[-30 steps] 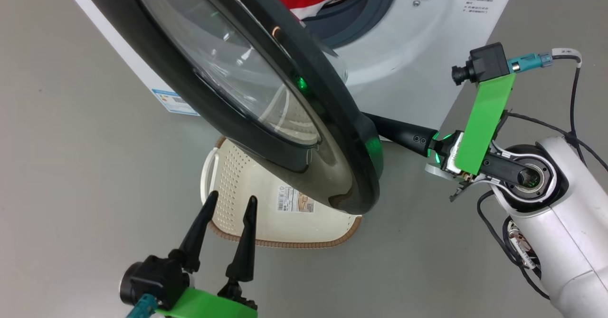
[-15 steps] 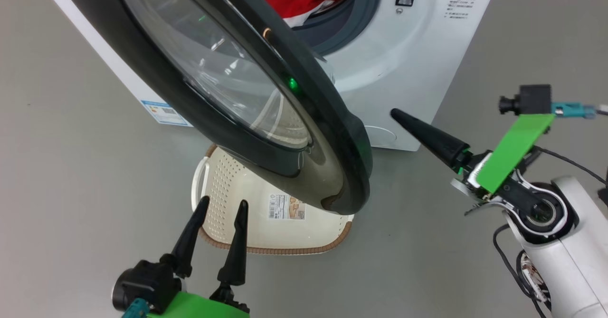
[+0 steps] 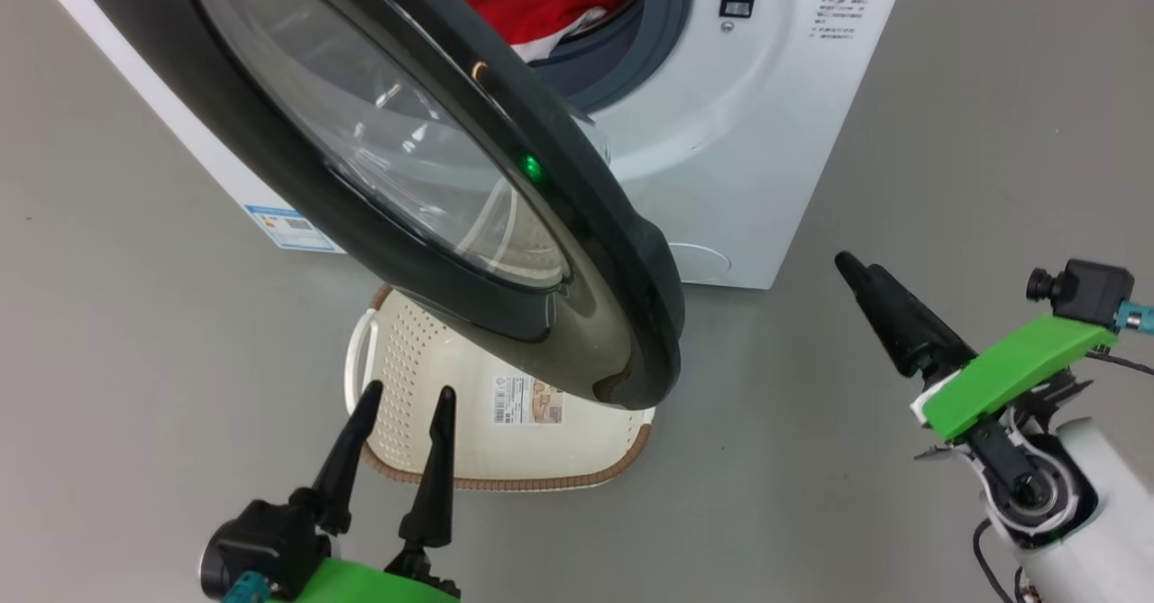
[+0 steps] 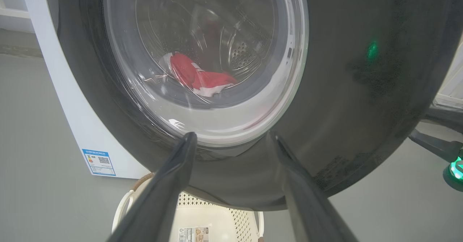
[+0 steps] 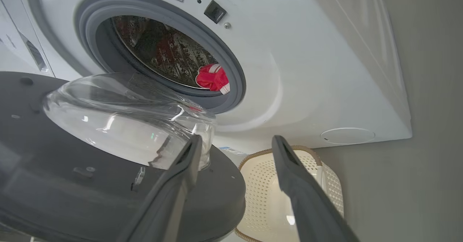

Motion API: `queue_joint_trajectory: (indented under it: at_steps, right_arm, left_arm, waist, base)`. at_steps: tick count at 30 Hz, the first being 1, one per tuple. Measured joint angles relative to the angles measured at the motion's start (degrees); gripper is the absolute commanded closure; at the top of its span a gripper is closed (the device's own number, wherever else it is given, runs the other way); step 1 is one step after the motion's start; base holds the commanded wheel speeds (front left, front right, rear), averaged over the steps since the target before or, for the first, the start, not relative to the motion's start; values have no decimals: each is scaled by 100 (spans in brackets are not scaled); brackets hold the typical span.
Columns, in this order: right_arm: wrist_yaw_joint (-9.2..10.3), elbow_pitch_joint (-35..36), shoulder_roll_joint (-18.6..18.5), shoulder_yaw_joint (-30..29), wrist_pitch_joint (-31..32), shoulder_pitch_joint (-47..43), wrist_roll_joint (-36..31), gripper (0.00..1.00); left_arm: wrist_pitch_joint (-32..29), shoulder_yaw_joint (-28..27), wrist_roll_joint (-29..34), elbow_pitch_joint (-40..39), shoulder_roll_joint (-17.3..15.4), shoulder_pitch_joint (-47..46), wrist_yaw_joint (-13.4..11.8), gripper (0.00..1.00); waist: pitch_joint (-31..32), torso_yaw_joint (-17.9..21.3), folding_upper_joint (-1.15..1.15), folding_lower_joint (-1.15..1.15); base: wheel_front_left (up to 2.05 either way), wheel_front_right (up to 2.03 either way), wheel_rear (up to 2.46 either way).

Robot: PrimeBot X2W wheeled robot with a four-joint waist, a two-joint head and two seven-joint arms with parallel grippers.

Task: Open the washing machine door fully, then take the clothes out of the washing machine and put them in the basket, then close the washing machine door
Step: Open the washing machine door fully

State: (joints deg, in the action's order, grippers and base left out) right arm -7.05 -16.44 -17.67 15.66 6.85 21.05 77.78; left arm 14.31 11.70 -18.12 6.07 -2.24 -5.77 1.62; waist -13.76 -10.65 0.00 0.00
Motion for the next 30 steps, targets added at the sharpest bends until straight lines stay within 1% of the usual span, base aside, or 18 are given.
queue_joint_trajectory:
  at_steps: [1,2,8,10,13,15,17,23,25,28,30]
  right_arm:
    - [0,-31,-64,122,-193,-13,-172,0]
    - [0,-62,-169,358,-583,-25,-442,0]
    - [0,-324,-476,1043,-1798,-30,-1149,0]
    - [0,-441,-549,1151,-2008,-30,-1371,0]
    - [0,-547,-541,1076,-2105,-32,-1741,0]
    - [0,-466,-386,583,-2107,-86,-2142,0]
    - [0,-293,-227,103,-2117,-153,-2707,0]
    - [-1,319,495,-1106,-2148,-813,-4223,0]
    - [-1,520,701,-1401,-2148,-984,-4614,0]
    - [-1,702,939,-1681,-2149,-1210,-5036,0]
    - [-1,732,1081,-1859,-2148,-1354,-5144,0]
  left_arm:
    - [0,-11,0,4,0,0,0,0]
    - [0,-33,0,10,-1,0,0,0]
    - [0,-76,0,54,0,1,2,0]
    - [0,-91,1,60,-1,2,13,0]
    - [0,-131,2,59,0,6,43,0]
    - [0,-163,15,58,-1,18,43,0]
    - [0,-178,44,57,-1,22,43,0]
    - [0,-204,44,57,-1,23,45,0]
    - [0,-210,45,57,-1,23,46,0]
    - [0,-210,53,57,-1,23,51,0]
    - [0,-210,53,57,-1,23,51,0]
  waist:
    - [3,9,0,0]
    - [13,28,0,0]
    - [73,73,0,0]
    - [97,86,0,0]
    - [125,116,0,0]
    - [131,146,0,0]
    - [126,168,0,0]
    - [114,181,0,0]
    - [112,176,0,0]
    - [122,164,0,0]
    - [138,162,0,0]
  base:
    - [0,0,0]
    - [0,0,0]
    - [0,0,0]
    - [0,0,0]
    - [0,0,0]
    - [0,0,0]
    - [0,0,0]
    - [0,0,0]
    - [0,0,0]
    - [0,0,0]
    - [0,0,0]
